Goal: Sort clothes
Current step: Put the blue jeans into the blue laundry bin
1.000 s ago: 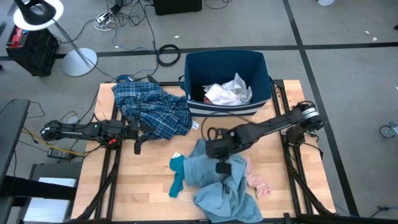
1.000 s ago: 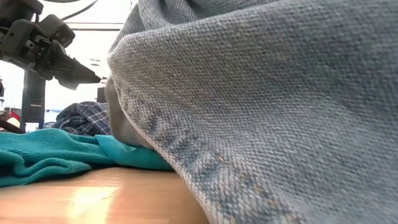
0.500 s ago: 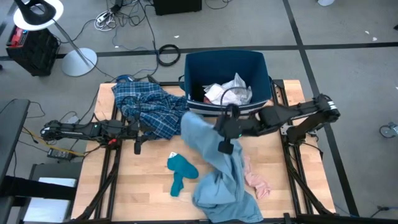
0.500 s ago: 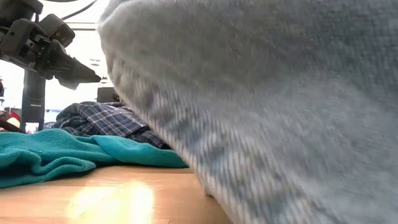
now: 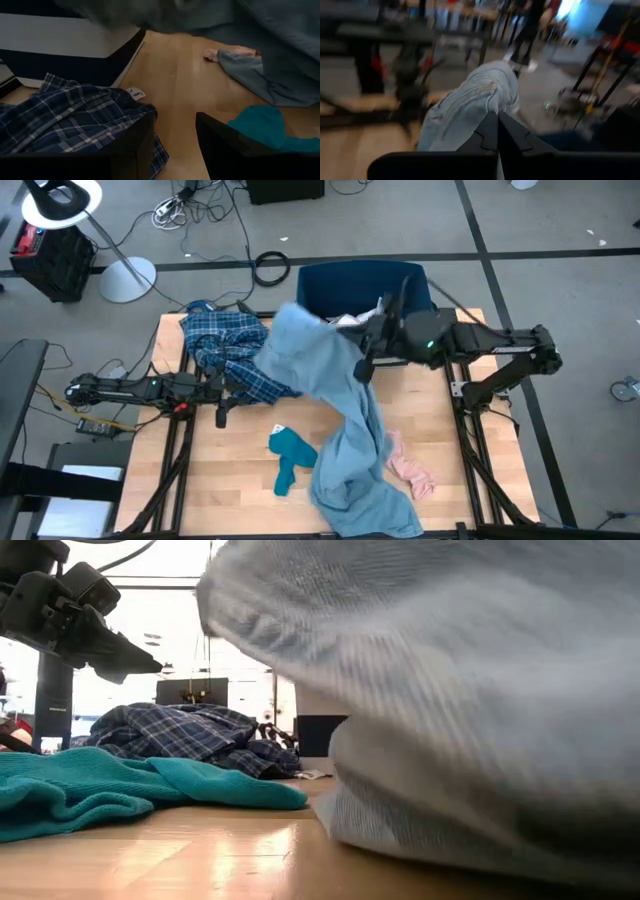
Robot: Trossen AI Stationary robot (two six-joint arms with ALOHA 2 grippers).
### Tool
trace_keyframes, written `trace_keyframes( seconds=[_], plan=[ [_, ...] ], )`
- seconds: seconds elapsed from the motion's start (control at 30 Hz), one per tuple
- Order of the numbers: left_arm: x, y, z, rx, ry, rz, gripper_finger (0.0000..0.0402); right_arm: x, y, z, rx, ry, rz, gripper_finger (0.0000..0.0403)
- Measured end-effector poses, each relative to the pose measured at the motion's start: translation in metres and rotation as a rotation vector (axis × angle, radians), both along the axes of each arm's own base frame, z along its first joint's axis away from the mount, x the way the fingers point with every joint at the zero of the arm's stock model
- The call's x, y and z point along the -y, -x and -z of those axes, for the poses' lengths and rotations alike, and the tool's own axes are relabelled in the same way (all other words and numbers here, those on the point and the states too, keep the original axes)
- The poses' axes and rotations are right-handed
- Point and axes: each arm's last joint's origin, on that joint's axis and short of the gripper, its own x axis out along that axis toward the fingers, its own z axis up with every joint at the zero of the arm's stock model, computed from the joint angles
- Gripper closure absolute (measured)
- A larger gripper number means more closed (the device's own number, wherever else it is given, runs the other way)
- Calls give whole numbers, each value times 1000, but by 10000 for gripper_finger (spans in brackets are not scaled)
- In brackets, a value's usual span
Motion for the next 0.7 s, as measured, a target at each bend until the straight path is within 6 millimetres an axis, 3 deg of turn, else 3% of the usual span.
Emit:
trace_keyframes(
  seconds=[0.43,0.7],
  plan=[
    [0,0,0,-3,-13,3,251,49,40,-60,378,231,211,403],
    [0,0,0,-4,-30,8,251,64,59,-75,453,304,381,403]
  ],
)
